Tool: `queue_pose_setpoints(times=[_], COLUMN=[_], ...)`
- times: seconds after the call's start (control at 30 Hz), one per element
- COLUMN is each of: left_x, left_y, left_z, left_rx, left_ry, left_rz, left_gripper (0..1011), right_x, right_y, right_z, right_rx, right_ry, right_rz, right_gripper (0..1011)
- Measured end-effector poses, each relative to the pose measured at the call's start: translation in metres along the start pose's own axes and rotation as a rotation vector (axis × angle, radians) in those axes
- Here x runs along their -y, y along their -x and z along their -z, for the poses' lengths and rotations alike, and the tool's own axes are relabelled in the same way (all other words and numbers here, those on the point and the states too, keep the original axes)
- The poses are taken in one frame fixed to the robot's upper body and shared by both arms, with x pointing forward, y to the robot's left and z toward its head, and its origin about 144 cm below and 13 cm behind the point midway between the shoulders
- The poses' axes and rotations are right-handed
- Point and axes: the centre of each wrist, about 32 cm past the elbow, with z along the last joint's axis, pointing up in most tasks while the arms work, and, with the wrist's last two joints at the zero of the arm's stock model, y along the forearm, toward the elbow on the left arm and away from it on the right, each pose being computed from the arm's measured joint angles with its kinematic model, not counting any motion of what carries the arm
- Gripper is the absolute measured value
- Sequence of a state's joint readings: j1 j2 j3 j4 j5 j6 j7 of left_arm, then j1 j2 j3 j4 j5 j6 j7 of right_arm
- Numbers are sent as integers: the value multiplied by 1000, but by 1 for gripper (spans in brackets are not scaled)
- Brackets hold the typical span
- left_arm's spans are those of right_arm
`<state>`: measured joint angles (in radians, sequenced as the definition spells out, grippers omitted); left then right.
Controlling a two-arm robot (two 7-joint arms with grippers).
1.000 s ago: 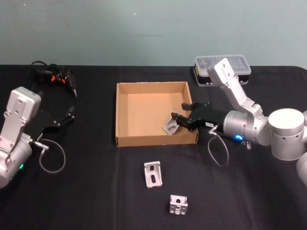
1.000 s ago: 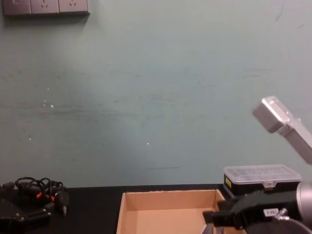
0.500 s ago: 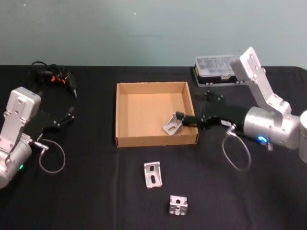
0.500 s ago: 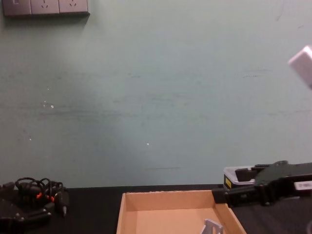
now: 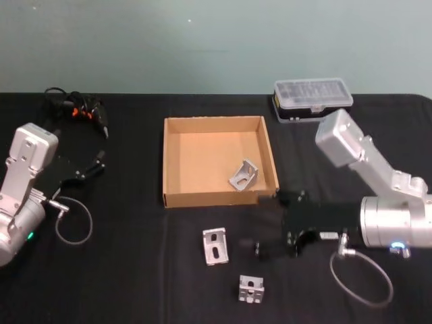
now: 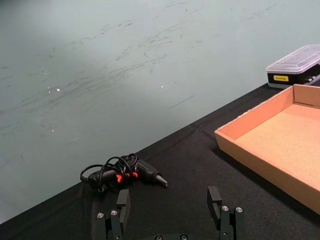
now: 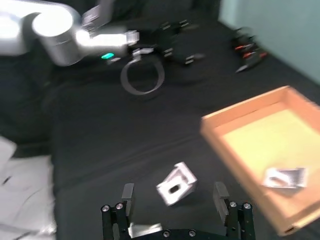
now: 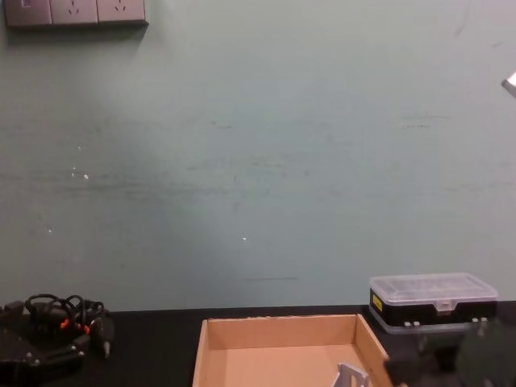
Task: Use one hand to pick up the angle iron from the table and place it into the box.
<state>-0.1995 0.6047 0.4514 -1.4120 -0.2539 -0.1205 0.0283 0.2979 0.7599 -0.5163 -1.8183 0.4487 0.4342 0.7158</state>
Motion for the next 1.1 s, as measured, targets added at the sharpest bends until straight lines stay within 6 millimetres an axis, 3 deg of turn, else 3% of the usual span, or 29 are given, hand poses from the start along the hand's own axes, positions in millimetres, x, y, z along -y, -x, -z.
queue_pose_setpoints(times=[0.4, 1.1], left_x=[0, 0], left_y=[0, 0], left_z=[0, 0], left_rx=[0, 0], left_ry=[0, 0], left_rz=[0, 0], left_gripper=[1011, 1011], right_x=[4, -27], right_y=[21, 14], right_z=[0, 19], right_rx=[13, 10], right_ry=[131, 236], right_rz=[-105, -176], right_gripper=[1003, 1003])
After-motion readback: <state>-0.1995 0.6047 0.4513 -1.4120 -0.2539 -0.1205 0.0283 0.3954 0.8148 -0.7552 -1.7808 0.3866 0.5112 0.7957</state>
